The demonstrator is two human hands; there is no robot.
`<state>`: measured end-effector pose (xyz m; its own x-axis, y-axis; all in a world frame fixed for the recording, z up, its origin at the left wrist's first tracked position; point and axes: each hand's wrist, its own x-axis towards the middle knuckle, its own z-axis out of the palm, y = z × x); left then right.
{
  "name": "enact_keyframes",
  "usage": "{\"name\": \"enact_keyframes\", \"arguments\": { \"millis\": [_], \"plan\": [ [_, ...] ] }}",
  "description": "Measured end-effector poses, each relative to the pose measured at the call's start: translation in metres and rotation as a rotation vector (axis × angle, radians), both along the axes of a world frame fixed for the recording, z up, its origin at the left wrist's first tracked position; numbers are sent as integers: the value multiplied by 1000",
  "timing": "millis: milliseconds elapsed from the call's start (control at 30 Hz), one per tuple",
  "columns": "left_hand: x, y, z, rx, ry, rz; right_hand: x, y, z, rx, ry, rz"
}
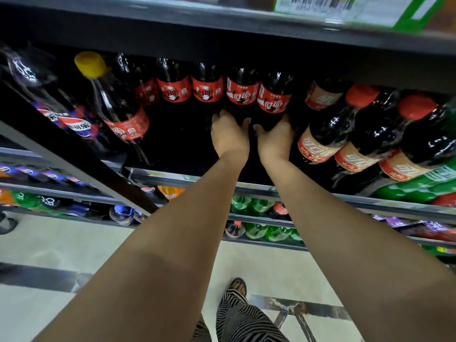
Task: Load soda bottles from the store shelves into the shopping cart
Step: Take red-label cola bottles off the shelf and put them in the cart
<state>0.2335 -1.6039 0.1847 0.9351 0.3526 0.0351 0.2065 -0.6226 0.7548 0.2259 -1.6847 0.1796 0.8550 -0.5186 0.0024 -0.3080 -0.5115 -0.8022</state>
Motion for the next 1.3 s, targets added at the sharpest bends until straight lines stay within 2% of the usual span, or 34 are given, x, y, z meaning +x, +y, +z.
{"name": "enact_keyframes", "arguments": {
  "millis": [100, 200, 400, 500, 633, 833, 933, 1067, 1300],
  "plan": [
    [-9, 3, -4, -18, 29, -17, -17, 4, 2, 9, 15, -16],
    [-34, 15, -5, 49, 15, -70, -47, 16, 4, -58, -56, -2],
    [-108, 79, -15, 402, -114, -266, -126, 69, -7, -466, -108, 259],
    [-148, 134, -32, 563, -110, -397, -164, 104, -21, -648, -39, 372],
    [-206, 218, -54, 684, -53, -458, -209, 161, -37, -743, 44, 507],
    [-277, 336, -68, 675, 88, -243, -256, 265, -44, -766, 106, 634],
    [-307, 394, -74, 650, 56, -93, -272, 324, -46, -790, 128, 728],
    [-345, 464, -77, 617, 122, 131, -284, 396, -47, -851, 72, 872],
    [-394, 550, -87, 485, 278, 478, -292, 501, -55, -791, 10, 1078]
  ]
}}
